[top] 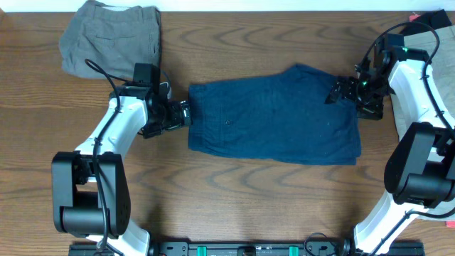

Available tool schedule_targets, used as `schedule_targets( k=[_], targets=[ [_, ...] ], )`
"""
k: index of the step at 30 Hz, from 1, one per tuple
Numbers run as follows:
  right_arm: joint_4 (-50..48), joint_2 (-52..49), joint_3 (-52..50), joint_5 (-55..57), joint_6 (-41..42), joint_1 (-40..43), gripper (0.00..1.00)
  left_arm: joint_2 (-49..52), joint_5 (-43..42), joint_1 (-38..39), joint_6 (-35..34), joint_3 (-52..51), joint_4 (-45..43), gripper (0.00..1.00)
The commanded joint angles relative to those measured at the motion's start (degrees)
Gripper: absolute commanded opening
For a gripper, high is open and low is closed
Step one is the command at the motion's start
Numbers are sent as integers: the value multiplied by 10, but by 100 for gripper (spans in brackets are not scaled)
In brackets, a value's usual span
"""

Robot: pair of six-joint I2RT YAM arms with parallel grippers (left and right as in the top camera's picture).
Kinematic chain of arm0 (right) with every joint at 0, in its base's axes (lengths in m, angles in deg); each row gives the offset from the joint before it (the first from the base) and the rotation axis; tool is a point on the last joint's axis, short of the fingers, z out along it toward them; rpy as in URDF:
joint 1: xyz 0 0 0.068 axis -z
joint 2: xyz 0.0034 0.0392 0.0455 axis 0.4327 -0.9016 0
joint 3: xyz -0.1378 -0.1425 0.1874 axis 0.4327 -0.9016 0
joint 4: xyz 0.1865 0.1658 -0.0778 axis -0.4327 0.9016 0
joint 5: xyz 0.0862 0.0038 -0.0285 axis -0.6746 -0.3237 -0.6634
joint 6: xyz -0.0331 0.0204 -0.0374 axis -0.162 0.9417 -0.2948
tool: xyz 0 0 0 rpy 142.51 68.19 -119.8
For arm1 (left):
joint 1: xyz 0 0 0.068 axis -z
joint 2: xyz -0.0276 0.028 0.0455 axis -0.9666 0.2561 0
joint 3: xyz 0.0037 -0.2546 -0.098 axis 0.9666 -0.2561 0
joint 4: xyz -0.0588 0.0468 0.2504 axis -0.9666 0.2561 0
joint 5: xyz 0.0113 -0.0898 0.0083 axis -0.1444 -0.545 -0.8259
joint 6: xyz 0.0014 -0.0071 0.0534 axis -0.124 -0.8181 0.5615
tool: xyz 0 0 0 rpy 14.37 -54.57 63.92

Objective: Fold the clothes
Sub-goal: 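Stretch the shorts between both grippers, pulling left edge leftward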

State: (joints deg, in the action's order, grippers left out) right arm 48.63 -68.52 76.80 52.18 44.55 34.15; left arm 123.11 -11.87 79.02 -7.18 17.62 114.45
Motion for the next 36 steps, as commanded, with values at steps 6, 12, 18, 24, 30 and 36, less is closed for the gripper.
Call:
schedule_targets(
  k=[6, 12, 18, 24, 30, 36],
  targets=[
    [0, 1, 8, -4, 6, 4, 99, 15, 12, 0, -5, 5, -18, 98],
    [0, 1, 8, -4, 6, 4, 99, 15, 12, 0, -5, -2, -19, 98],
    [0, 1, 8, -4, 6, 4, 99, 16, 12, 0, -3, -13, -32, 98],
    [0, 1, 8, -4, 6, 4, 99, 18, -21, 0, -3, -14, -47, 98],
    [0, 1, 8, -4, 6, 3, 99, 36, -34, 10, -3, -14, -57, 98],
    [0, 1, 8, -4, 6, 1, 99, 63, -33, 39, -3, -14, -67, 98]
  ],
)
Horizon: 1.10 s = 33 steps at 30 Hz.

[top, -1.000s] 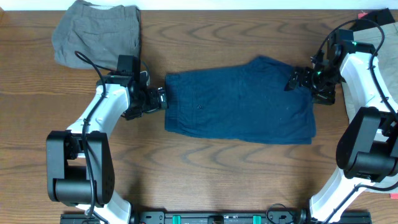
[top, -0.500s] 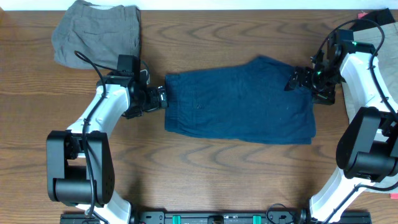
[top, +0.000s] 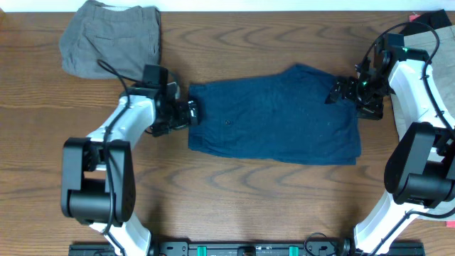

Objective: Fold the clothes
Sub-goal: 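Stretch the shorts between both grippers, pulling left edge leftward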

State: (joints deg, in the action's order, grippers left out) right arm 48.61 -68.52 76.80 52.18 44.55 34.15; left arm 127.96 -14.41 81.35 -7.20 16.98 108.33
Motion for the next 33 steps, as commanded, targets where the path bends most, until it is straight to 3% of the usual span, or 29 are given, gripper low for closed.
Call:
schedule_targets(
  k=[1, 8, 13, 19, 23, 33],
  targets=[
    [0, 1, 8, -4, 6, 1, 99, 18, -8, 22, -3, -7, -10, 98],
    [0, 1, 8, -4, 6, 0, 99, 38, -8, 52, -3, -7, -33, 99],
    [0, 1, 8, -4, 6, 1, 99, 50, -8, 54, -7, -7, -34, 60],
    [0, 1, 8, -4, 6, 1, 99, 50, -27, 56, -21, -7, -43, 46],
    [0, 1, 8, -4, 6, 0, 99, 50, -27, 58, -21, -7, -42, 6],
    [0, 1, 8, -4, 6, 0, 99, 9, 52, 18, -77, -7, 33, 6]
  ],
)
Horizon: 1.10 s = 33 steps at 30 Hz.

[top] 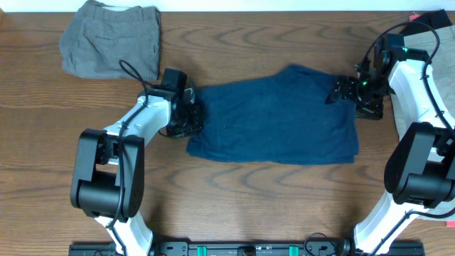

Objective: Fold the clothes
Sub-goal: 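Stretch the shorts between both grippers, pulling left edge leftward, then fold the left half over toward the right with the left gripper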

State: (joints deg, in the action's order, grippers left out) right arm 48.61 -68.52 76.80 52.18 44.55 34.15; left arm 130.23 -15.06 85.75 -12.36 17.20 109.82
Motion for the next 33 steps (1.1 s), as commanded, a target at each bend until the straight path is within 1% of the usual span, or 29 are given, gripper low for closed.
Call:
schedule_targets(
  k=[1, 8, 9, 13, 17, 21, 25, 28, 33],
  targets=[
    [0, 1, 8, -4, 6, 0, 99, -23, 62, -35, -28, -9, 27, 6],
    [0, 1, 8, -4, 7, 1, 99, -105, 64, -85, -18, 10, 102, 6],
    [-3, 1, 8, -9, 15, 1, 99, -117, 67, -87, -11, 14, 112, 6],
    [-8, 1, 8, -9, 28, 0, 99, -175, 122, -87, -11, 41, 174, 6],
    [-30, 1, 8, -8, 27, 1, 99, -221, 119, -84, 13, 86, 232, 6],
    [-38, 1, 4, -8, 25, -1, 99, -250, 119, -57, 40, 150, 298, 6],
    [-59, 1, -17, -8, 5, -11, 99, -253, 119, -11, 44, 205, 333, 6],
    [-78, 1, -45, -5, -7, -25, 99, -253, 122, 31, 51, 223, 330, 6],
    [-123, 1, -93, -4, -7, -41, 99, -243, 123, 101, 46, 224, 286, 6]
  ],
)
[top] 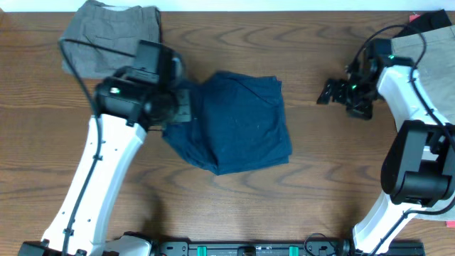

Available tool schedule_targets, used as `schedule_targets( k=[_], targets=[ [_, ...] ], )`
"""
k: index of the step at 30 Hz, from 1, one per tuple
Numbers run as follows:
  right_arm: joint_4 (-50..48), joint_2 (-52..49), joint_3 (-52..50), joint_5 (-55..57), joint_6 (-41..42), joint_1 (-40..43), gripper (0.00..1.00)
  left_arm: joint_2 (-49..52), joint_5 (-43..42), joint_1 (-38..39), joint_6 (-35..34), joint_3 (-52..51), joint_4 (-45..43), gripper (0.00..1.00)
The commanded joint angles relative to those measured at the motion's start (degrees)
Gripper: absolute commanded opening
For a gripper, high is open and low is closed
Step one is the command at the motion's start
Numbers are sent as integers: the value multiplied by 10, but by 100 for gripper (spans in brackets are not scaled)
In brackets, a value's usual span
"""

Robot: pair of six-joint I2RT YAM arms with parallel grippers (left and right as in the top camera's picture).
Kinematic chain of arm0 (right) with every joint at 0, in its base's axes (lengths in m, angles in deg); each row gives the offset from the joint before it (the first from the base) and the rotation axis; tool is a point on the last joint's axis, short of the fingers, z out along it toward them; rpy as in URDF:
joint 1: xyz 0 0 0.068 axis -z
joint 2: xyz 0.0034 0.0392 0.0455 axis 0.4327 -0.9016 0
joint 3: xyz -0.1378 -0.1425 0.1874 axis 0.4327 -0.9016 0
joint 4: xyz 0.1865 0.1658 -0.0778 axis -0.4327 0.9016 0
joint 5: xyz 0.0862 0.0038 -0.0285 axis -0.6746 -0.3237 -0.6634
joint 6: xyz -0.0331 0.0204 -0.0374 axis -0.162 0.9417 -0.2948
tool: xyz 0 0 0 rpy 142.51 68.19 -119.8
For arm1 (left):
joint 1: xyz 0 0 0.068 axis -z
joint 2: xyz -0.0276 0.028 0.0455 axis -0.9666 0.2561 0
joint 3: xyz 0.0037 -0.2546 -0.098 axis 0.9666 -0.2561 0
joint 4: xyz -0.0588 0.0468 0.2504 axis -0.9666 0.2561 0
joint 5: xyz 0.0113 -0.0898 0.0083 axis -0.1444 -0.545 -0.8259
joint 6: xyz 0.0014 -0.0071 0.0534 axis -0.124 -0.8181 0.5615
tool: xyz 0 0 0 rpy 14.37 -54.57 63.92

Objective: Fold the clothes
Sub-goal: 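Fold the left half over toward the right with the left gripper, then grasp the folded shorts' top edge with both grippers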

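Note:
The blue shorts point(238, 124) lie bunched in a rough square left of the table's middle, creased, with one corner toward the front. My left gripper point(181, 107) is raised over their left edge, largely hidden under its own wrist, and seems shut on the blue cloth there. Right of the shorts, my right gripper point(325, 94) is off the cloth, over bare wood, with nothing between its open fingers.
A folded grey garment point(106, 32) lies at the back left corner, partly under the left arm's cable. A beige cloth point(421, 44) and something dark show at the back right edge. The wooden table point(341, 185) shows to the right and front of the shorts.
The left arm has risen and the shorts have gone from a wide spread to a bunched square further left. The right gripper no longer touches the shorts and sits slightly further left.
The shorts lay spread wide, the left gripper just off their left edge and the right gripper at their right end. The left gripper then stood at, and later on, the left edge. Now the shorts are gathered leftward under the raised left arm, free of the right gripper.

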State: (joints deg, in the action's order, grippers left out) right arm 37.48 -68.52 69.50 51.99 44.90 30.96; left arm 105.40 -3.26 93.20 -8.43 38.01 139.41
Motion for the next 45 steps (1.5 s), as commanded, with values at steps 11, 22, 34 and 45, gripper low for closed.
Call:
schedule_targets(
  k=[11, 22, 34, 45],
  targets=[
    [-69, 0, -78, -5, -10, -45, 86, 125, 1, 124, -37, 15, -102, 6],
    [-137, 0, -138, -5, 8, -85, 53, 259, -79, 163, -56, 15, -247, 6],
    [-143, 0, -144, -5, 7, -87, 69, 328, -79, 191, -56, 14, -259, 61],
    [-45, 20, -78, -5, -2, -70, 85, 239, -81, 174, -56, 15, -192, 75]
  ],
)
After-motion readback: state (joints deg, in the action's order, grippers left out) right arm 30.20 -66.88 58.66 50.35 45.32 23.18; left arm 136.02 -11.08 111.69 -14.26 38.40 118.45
